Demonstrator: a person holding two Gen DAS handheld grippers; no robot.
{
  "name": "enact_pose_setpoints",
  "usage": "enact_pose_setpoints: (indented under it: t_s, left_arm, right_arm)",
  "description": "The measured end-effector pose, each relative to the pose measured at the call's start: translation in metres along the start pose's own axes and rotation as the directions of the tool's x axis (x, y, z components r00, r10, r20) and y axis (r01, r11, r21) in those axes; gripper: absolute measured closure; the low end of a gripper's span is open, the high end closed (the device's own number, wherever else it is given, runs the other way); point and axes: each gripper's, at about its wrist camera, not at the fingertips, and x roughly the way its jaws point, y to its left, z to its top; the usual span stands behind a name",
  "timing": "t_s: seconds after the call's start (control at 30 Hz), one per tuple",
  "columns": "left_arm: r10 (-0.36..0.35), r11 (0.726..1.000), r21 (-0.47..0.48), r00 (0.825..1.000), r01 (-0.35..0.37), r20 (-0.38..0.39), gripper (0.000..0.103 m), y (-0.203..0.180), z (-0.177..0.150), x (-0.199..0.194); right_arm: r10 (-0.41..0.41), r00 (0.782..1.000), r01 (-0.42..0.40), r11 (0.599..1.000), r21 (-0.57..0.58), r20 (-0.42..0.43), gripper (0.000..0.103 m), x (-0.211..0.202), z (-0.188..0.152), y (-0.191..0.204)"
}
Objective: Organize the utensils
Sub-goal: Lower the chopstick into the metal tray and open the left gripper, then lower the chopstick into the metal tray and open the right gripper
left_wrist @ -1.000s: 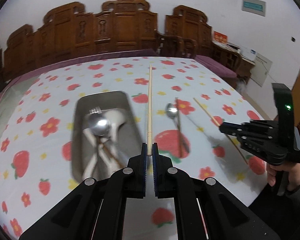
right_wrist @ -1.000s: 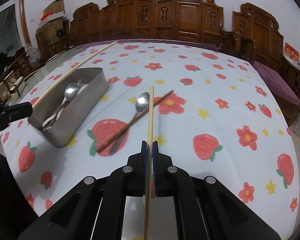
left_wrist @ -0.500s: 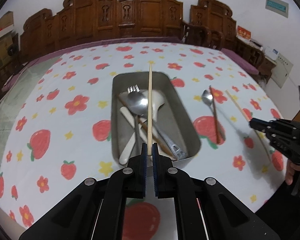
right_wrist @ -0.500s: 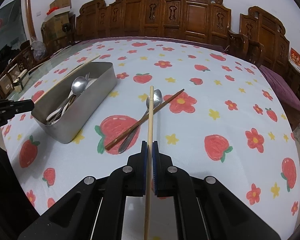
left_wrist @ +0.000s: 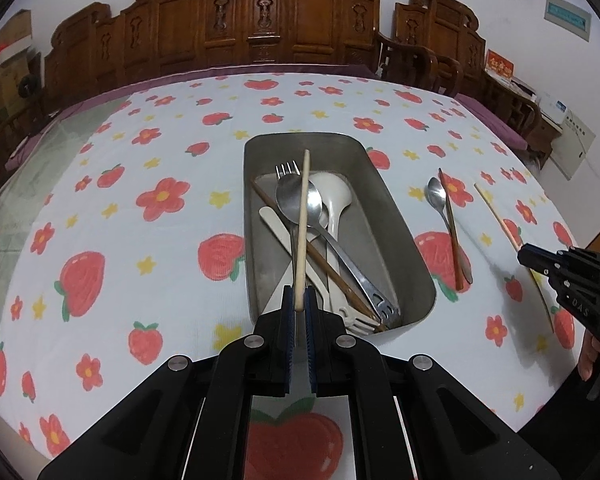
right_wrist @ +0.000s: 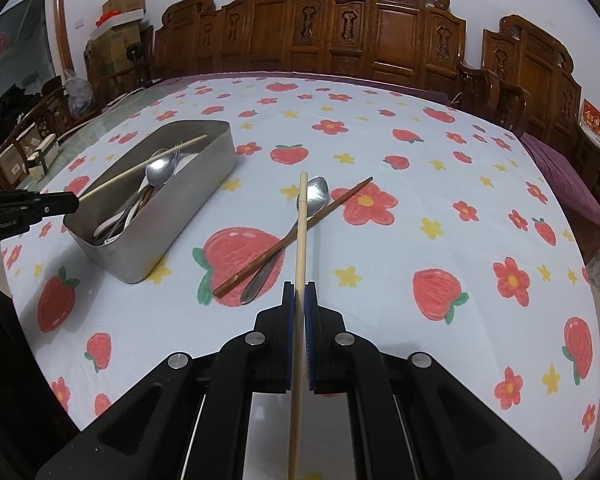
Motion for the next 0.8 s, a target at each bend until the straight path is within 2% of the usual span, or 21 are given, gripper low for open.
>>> enact_pose_setpoints:
  t_s: [0.13, 0.2, 0.27, 0.33, 0.4, 0.43, 0.47, 0.5, 0.57, 0.63, 0.8]
  left_arm:
    - [0.002, 1.0, -0.012, 1.0, -0.001, 0.015, 0.098, 0.002, 0.003, -0.003]
    - [0.006, 1.0, -0.019, 1.0, -0.005, 0.027, 0.094, 0.003, 0.004, -0.006]
    - [0.007, 1.0, -0.028, 0.999, -0.006, 0.046, 0.079, 0.006, 0.006, -0.011]
    - [0.005, 0.999, -0.039, 0.997, -0.002, 0.074, 0.075, 0.01, 0.008, -0.018]
    - [0.009, 0.999, -0.046, 0.995, -0.005, 0.098, 0.064, 0.013, 0.011, -0.024]
    - [0.015, 0.999, -0.047, 0.994, -0.01, 0.109, 0.051, 0.014, 0.012, -0.026]
    - [0.021, 0.999, -0.05, 0.992, -0.015, 0.122, 0.042, 0.016, 0.013, -0.029]
    - [0.022, 0.998, -0.053, 0.991, -0.015, 0.134, 0.037, 0.017, 0.014, -0.032]
    - [0.022, 0.998, -0.064, 0.988, -0.013, 0.156, 0.021, 0.021, 0.016, -0.037]
    - [0.02, 0.998, -0.07, 0.985, -0.008, 0.173, 0.013, 0.024, 0.018, -0.041]
    - [0.018, 0.997, -0.073, 0.98, -0.004, 0.198, 0.011, 0.033, 0.021, -0.049]
  right_arm:
    - [0.01, 1.0, -0.01, 1.0, -0.01, 0.006, 0.097, -0.003, 0.002, 0.007]
    - [0.022, 1.0, -0.022, 1.0, -0.018, 0.012, 0.097, -0.005, 0.005, 0.013]
    - [0.039, 0.999, -0.038, 0.999, -0.026, 0.02, 0.097, -0.009, 0.009, 0.021]
    - [0.059, 0.998, -0.058, 0.997, -0.042, 0.031, 0.097, -0.013, 0.017, 0.032]
    - [0.071, 0.997, -0.068, 0.996, -0.06, 0.041, 0.097, -0.015, 0.025, 0.042]
    - [0.081, 0.996, -0.078, 0.995, -0.065, 0.047, 0.097, -0.015, 0.029, 0.048]
    - [0.091, 0.995, -0.087, 0.994, -0.065, 0.049, 0.097, -0.015, 0.032, 0.052]
    - [0.101, 0.994, -0.097, 0.993, -0.068, 0.052, 0.097, -0.015, 0.037, 0.058]
    - [0.113, 0.992, -0.108, 0.991, -0.076, 0.058, 0.097, -0.012, 0.046, 0.068]
    - [0.135, 0.989, -0.13, 0.989, -0.074, 0.062, 0.097, -0.008, 0.058, 0.077]
    - [0.188, 0.98, -0.186, 0.982, -0.044, 0.069, 0.097, 0.005, 0.084, 0.093]
